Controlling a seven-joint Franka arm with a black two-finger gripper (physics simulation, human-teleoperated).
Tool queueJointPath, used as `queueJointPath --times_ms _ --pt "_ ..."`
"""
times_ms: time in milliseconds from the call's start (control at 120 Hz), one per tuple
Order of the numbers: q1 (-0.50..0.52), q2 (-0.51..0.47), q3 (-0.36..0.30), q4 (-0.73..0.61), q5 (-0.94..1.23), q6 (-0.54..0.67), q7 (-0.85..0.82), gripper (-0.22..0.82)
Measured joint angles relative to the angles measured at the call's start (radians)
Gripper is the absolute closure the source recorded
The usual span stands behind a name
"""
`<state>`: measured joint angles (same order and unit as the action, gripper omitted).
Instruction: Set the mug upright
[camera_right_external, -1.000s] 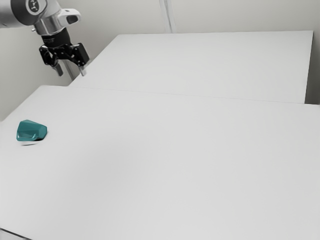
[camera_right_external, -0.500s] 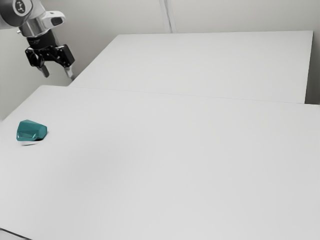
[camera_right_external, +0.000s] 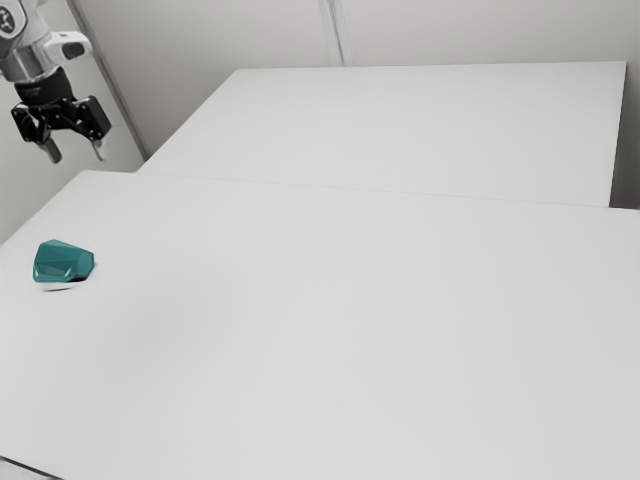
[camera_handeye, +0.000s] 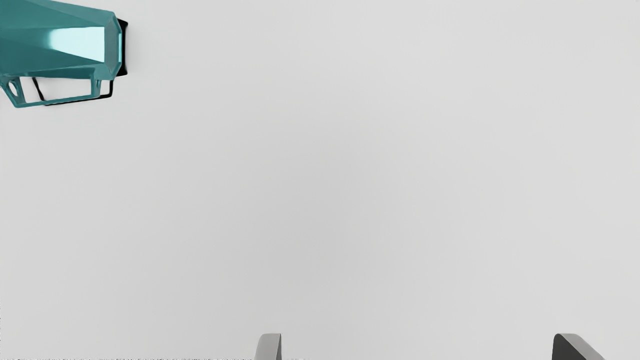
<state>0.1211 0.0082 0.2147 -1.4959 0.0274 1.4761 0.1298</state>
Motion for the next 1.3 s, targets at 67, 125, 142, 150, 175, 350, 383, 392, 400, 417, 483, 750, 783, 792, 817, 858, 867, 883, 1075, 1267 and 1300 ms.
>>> queueJointPath --times_ms 67,125,142,150,175,350,383,392,400,417,483,750,783,792,817,858,867,883,1075,1267,1300 --pt "0.021 0.002 0.000 0.000 0.000 0.000 0.007 0.01" --pt "0.040 0.005 0.000 0.000 0.000 0.000 0.013 0.01" --pt "0.045 0.005 0.001 0.000 0.000 0.000 0.015 0.01" --pt "0.047 0.005 0.001 0.000 0.000 0.000 0.016 0.01" --pt "0.056 0.006 0.001 0.000 0.000 0.000 0.018 0.01" --pt "0.120 0.007 0.001 0.000 0.001 0.000 0.041 0.01" --pt "0.134 0.008 0.001 0.000 0.000 0.000 0.047 0.01" --pt "0.137 0.008 0.001 0.000 0.000 -0.001 0.049 0.01" --pt "0.141 0.008 0.001 0.000 0.000 -0.001 0.050 0.01" --pt "0.148 0.009 0.000 0.000 0.000 -0.001 0.053 0.01" --pt "0.176 0.011 0.000 0.001 0.000 0.000 0.068 0.01" --pt "0.309 0.050 -0.004 0.013 -0.008 0.013 0.146 0.01" --pt "0.331 0.061 -0.007 0.022 -0.015 0.015 0.161 0.01" --pt "0.337 0.064 -0.008 0.026 -0.017 0.015 0.164 0.01" --pt "0.354 0.074 -0.009 0.038 -0.023 0.016 0.176 0.01" --pt "0.380 0.094 -0.011 0.059 -0.034 0.017 0.196 0.01" --pt "0.385 0.097 -0.011 0.063 -0.037 0.017 0.200 0.01" --pt "0.394 0.106 -0.011 0.070 -0.042 0.018 0.208 0.01" --pt "0.482 0.198 -0.022 0.140 -0.093 0.033 0.299 0.02" --pt "0.568 0.287 -0.015 0.202 -0.191 0.052 0.406 0.02" --pt "0.582 0.307 -0.011 0.217 -0.213 0.054 0.426 0.02"
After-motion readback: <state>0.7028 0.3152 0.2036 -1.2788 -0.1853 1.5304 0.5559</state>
